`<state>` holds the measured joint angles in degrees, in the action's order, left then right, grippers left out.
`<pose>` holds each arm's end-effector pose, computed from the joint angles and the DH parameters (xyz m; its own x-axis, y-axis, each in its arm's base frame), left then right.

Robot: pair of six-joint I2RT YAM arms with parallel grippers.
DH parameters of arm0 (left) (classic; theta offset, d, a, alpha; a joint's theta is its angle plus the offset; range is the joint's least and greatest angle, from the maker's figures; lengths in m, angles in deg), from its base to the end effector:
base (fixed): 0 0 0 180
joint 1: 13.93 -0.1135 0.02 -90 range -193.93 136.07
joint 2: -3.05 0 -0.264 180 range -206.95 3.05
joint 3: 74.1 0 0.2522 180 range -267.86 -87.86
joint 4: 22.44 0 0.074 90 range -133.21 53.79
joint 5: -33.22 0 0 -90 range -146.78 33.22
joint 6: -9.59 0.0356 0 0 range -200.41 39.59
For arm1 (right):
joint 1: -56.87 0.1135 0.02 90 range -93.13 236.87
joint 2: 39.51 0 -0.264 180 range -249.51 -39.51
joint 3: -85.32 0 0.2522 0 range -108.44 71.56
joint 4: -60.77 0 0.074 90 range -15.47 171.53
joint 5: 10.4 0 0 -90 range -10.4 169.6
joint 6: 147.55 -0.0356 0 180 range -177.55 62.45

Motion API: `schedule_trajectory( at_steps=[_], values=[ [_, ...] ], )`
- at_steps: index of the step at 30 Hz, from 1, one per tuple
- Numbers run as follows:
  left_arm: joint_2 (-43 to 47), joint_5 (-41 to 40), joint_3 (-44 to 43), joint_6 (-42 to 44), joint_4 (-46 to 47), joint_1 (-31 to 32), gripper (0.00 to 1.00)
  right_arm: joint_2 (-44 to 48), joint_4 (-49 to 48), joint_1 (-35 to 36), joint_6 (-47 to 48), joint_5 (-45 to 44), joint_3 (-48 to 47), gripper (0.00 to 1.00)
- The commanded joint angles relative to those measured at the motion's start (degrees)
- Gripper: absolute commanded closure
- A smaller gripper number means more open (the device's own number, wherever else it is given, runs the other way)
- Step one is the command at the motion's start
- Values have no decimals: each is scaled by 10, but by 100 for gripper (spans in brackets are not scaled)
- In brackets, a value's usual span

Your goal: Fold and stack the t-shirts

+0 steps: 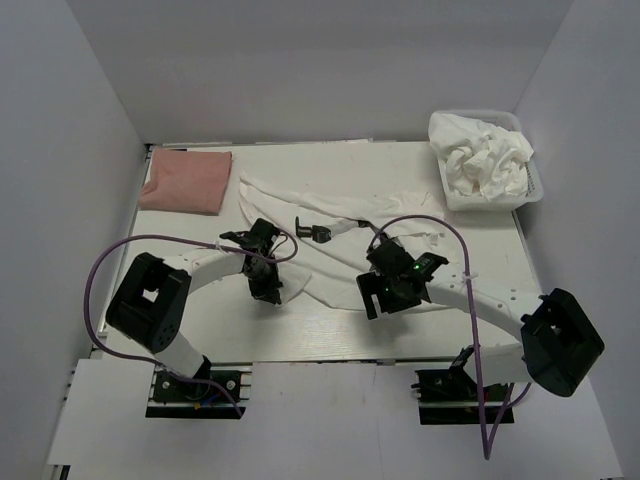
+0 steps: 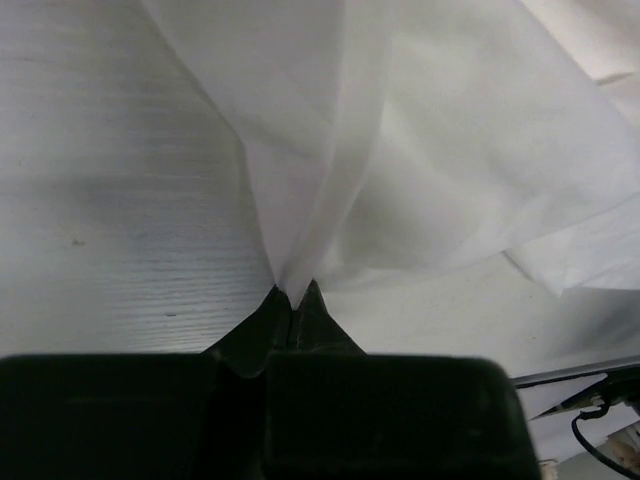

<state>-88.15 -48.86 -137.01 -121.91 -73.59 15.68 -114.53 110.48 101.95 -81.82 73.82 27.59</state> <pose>0.2303 -0.1365 0.1505 -0.9789 -0.1985 -0.0475 -0.1834 0.9574 -0.2229 0.1687 0.1641 0.1929 -0.8707 -0.2940 -0.3943 -0.3497 0.9338 0.0761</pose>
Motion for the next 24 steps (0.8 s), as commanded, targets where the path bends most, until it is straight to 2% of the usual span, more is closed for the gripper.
schedule_trajectory(
  at_steps=[1,3,7,10,11,12,13,15,17,21,24],
  values=[
    [10,-32,-7,-7,-20,4,100,-3,-7,21,-14,-13,0,14],
    [43,-42,-22,-7,-39,4,100,-19,-18,34,-14,-12,2,14],
    [93,-68,-53,-13,-73,4,100,-53,-48,48,-36,-33,2,22],
    [111,-68,-67,-13,-87,4,100,-82,-45,46,-80,-105,-5,38],
    [120,-68,-72,-13,-88,4,100,-101,-30,45,-107,-159,-20,44],
    [120,-74,-72,-13,-88,4,100,-117,-2,41,-118,-218,-41,61],
    [128,-74,-80,-18,-94,4,100,-129,23,42,-127,-240,-47,76],
    [134,-79,-88,-18,-100,-7,100,-130,63,41,-162,-292,-74,100],
    [141,-98,-106,-18,-122,-7,100,-105,102,41,-159,-304,-83,100],
    [147,-167,-171,-24,-146,-7,100,7,133,28,-110,-315,-131,100],
    [137,-216,-262,-18,-167,-12,100,75,134,10,-63,-331,-167,100]
  ],
)
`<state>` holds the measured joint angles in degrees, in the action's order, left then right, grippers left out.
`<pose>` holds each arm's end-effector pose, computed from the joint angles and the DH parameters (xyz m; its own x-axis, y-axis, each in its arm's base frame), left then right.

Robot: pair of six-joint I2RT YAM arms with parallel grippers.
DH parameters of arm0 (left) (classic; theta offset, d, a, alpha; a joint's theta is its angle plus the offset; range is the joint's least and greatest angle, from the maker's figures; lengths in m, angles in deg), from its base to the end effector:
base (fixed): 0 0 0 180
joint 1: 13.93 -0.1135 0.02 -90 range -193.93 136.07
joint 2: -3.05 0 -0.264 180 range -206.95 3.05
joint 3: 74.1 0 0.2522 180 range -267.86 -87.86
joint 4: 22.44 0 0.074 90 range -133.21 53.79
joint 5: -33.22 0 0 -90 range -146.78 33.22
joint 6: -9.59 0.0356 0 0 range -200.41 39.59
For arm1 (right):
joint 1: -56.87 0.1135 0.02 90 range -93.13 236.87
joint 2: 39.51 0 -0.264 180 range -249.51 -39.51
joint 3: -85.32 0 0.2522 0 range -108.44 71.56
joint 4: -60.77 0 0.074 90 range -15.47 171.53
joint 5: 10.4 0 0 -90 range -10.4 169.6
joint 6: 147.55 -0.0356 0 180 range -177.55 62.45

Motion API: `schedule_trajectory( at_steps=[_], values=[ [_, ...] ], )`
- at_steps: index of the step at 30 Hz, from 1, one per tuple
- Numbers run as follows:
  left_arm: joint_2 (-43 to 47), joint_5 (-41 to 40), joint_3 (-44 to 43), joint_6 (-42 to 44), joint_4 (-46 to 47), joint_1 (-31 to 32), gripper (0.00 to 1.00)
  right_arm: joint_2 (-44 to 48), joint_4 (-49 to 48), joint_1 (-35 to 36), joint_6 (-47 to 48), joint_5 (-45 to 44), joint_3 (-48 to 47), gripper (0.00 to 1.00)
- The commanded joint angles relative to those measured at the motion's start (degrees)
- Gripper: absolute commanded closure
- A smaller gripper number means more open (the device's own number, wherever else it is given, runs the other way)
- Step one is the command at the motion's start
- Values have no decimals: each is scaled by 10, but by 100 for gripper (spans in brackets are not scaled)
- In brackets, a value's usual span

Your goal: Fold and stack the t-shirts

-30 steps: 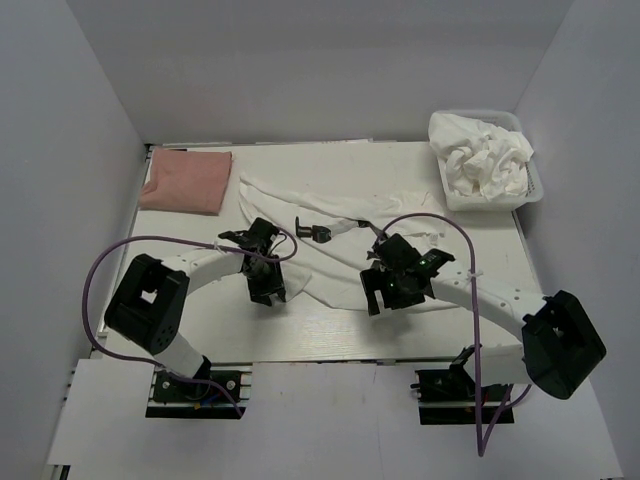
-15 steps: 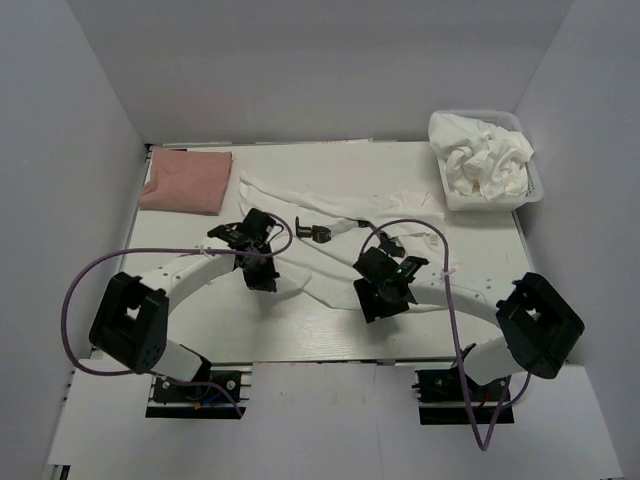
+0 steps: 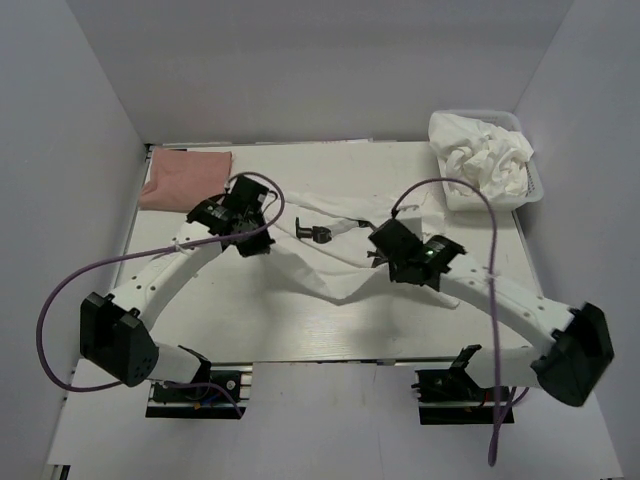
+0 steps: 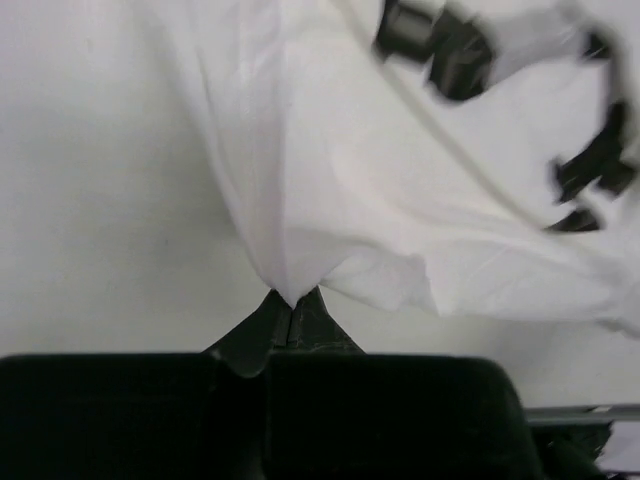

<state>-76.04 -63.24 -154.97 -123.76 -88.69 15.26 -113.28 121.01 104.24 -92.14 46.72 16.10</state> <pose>0.2370 -0.1278 0.2819 -0.8764 -0.2917 -0.3831 -0.2192 0.9501 -0.2220 0.1780 0.1649 0.2530 -0.7663 -0.1285 -0.6295 -0.0319 0.9862 -0.1625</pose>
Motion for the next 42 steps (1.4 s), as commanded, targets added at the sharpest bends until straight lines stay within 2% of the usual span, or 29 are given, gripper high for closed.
schedule_trajectory(
  at_steps=[1,5,11,12,15,19,20,21,22,23,24,25,26,28,29,30,31,32,33,34,35,38,39,40,41,42],
  values=[
    [2,-87,-104,0,-25,-8,100,81,21,-29,50,-66,-67,100],
    [-39,-175,-243,0,-87,-13,100,111,-11,-60,113,-114,-113,100],
    [-63,-265,-369,6,-126,-34,100,115,-94,-119,187,-165,-165,100],
    [-69,-273,-380,12,-126,-34,100,120,-107,-124,229,-162,-168,100],
    [-77,-281,-409,31,-104,-45,100,113,-170,-153,264,-125,-191,100],
    [-132,-294,-453,81,-45,-64,100,71,-258,-190,341,-60,-227,100],
    [-148,-294,-470,92,-31,-74,100,27,-271,-206,373,-43,-242,100],
    [-167,-288,-486,108,9,-79,100,6,-290,-224,400,-25,-284,100],
    [-188,-279,-539,136,26,-84,100,-13,-294,-232,413,-22,-309,100],
    [-243,-266,-582,148,37,-98,100,-89,-300,-248,436,-15,-406,100],
    [-271,-259,-623,166,74,-104,100,-114,-329,-262,441,-16,-449,100],
    [-301,-248,-724,195,91,-115,100,-167,-329,-268,438,10,-500,100],
    [-329,-230,-776,214,113,-121,100,-230,-323,-291,442,48,-699,100],
    [-349,-203,-837,233,212,-127,100,-332,-307,-297,477,55,-851,100],
    [-330,-189,-827,242,256,-135,100,-377,-335,-301,493,57,-954,100],
    [-300,-189,-773,242,291,-135,100,-367,-363,-300,503,56,-952,100],
    [-265,-189,-736,242,354,-141,100,-346,-452,-301,509,55,-921,100],
    [-185,-175,-689,249,393,-141,100,-316,-493,-301,514,79,-819,100],
    [-149,-169,-618,249,421,-141,100,-201,-530,-301,511,92,-762,100],
    [-121,-157,-594,257,446,-141,100,-163,-626,-305,507,125,-632,100],
    [-88,-135,-582,262,434,-141,100,-105,-637,-306,508,159,-548,100],
    [-65,-90,-551,268,375,-141,100,-30,-584,-304,501,177,-463,100],
    [-43,-78,-498,268,369,-141,100,-7,-571,-302,503,191,-447,100],
    [-29,-66,-466,263,363,-141,100,12,-562,-302,506,194,-383,100],
    [-13,-60,-387,248,358,-141,100,21,-555,-302,511,203,-364,100],
    [4,-60,-344,243,358,-141,100,39,-534,-302,508,222,-347,100]
  ],
)
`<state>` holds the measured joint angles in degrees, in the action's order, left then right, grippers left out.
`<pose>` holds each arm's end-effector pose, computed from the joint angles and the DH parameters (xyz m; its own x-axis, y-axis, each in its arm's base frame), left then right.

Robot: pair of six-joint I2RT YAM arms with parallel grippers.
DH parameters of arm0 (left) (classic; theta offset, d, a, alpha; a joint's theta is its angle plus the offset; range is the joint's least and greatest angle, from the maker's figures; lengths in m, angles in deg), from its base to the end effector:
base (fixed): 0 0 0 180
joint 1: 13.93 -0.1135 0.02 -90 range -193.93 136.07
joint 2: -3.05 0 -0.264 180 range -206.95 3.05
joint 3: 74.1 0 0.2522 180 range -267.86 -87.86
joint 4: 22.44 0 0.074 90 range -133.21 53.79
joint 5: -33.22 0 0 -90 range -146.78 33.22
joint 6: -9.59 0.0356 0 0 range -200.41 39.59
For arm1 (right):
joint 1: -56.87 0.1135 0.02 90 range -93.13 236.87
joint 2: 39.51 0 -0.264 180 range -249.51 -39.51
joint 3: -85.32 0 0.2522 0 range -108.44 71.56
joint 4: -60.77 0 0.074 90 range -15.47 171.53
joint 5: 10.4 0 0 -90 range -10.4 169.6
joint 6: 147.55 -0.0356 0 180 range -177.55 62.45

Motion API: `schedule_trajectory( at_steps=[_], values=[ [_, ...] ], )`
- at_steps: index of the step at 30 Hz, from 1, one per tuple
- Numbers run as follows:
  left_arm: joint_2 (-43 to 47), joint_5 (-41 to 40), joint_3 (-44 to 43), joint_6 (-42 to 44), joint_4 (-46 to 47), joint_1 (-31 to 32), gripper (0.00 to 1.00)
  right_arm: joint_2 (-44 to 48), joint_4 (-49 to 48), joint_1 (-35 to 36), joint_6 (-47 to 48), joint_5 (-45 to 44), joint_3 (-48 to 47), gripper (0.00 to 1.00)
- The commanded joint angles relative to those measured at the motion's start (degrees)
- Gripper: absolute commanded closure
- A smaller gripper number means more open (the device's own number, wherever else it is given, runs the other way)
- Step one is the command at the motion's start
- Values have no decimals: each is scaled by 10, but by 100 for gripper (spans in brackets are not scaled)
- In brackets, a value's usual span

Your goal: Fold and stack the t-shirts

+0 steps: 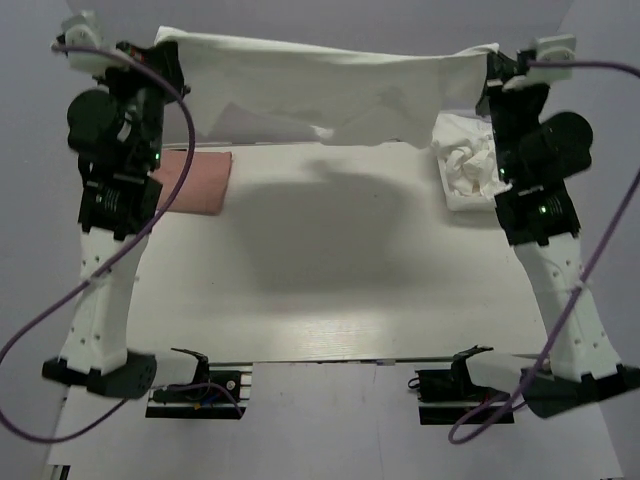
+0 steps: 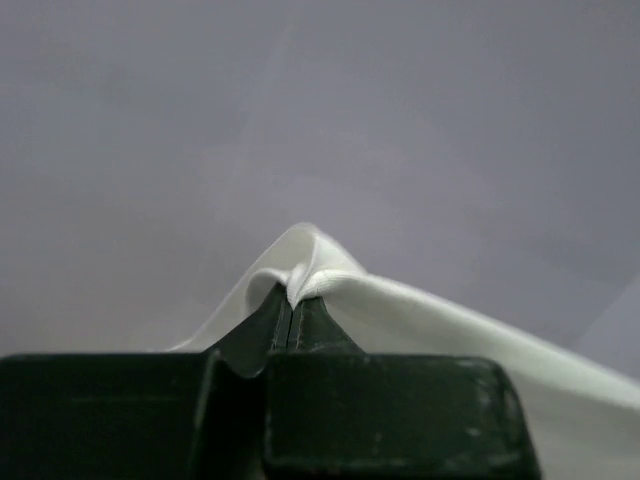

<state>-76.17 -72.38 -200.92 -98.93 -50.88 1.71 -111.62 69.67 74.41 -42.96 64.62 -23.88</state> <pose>0.2366 -0.0563 0.5946 0.2949 -0.4003 -0.8677 0.1147 0.9163 -0.3837 0.2274 0.0622 0.5680 0.4545 -0.1115 -0.8837 0.0419 0.9937 -0.1039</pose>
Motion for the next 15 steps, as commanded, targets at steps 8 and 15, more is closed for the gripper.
schedule_trajectory(
  at_steps=[8,15],
  values=[
    [202,13,543,-128,-101,-5,100,87,88,3,-103,107,373,100],
    [269,73,630,-222,-178,6,100,134,171,8,-260,167,475,100]
  ],
)
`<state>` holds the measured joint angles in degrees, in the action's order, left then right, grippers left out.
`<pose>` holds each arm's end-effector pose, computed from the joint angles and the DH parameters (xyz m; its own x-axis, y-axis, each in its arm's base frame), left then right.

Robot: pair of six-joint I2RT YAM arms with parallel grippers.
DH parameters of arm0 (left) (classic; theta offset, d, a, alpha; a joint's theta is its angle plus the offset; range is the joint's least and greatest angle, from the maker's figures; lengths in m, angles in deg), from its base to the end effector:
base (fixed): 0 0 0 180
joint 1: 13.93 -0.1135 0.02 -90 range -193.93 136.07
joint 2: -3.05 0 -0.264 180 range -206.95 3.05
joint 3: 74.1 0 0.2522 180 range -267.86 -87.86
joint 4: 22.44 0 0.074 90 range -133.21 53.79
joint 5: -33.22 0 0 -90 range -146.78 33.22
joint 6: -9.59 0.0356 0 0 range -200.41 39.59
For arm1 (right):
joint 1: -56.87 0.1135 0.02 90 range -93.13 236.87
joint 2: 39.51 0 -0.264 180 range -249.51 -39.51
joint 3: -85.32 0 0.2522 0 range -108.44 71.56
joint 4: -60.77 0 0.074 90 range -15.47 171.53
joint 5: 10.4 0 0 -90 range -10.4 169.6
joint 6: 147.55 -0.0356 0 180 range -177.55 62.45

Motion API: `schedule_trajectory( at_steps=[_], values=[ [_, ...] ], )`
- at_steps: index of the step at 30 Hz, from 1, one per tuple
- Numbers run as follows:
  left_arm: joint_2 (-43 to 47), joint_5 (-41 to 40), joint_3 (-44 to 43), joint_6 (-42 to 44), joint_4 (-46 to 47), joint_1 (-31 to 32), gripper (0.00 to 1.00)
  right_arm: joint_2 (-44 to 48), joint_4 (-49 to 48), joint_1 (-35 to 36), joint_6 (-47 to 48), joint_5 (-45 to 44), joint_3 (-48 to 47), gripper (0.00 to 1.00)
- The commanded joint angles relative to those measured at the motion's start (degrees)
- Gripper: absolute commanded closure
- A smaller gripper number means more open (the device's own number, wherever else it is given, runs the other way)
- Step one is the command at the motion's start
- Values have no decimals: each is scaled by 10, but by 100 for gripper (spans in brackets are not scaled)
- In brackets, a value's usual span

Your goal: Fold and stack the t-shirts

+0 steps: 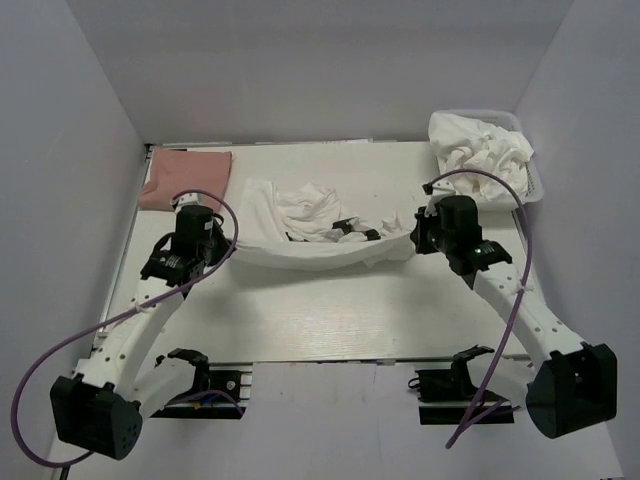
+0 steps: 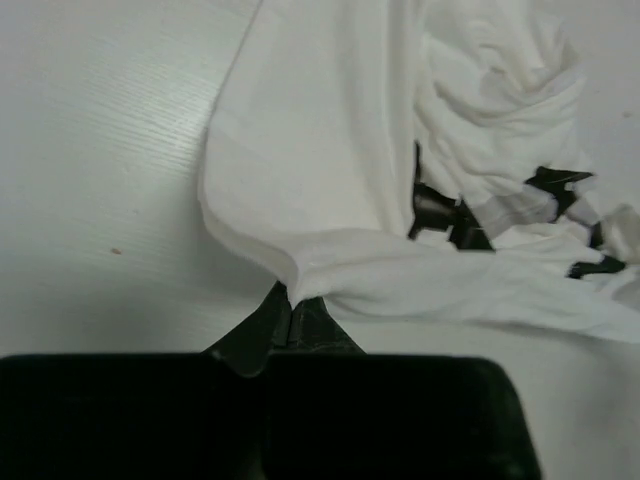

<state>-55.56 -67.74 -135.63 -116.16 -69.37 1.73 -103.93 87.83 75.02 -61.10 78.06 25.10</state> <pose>0.2067 -0.0509 0.2760 -0.6208 -0.4217 -0.6609 -0.2826 0.9067 -0.3130 0.2390 0.0773 0.2763 -0.5101 -0.1021 -0.8540 -0.2585 0.9652 0.0390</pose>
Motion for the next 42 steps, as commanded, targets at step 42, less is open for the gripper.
schedule_trajectory(
  at_steps=[42],
  values=[
    [2,-35,-623,101,-30,6,100,64,-46,0,123,-27,-540,100]
  ],
)
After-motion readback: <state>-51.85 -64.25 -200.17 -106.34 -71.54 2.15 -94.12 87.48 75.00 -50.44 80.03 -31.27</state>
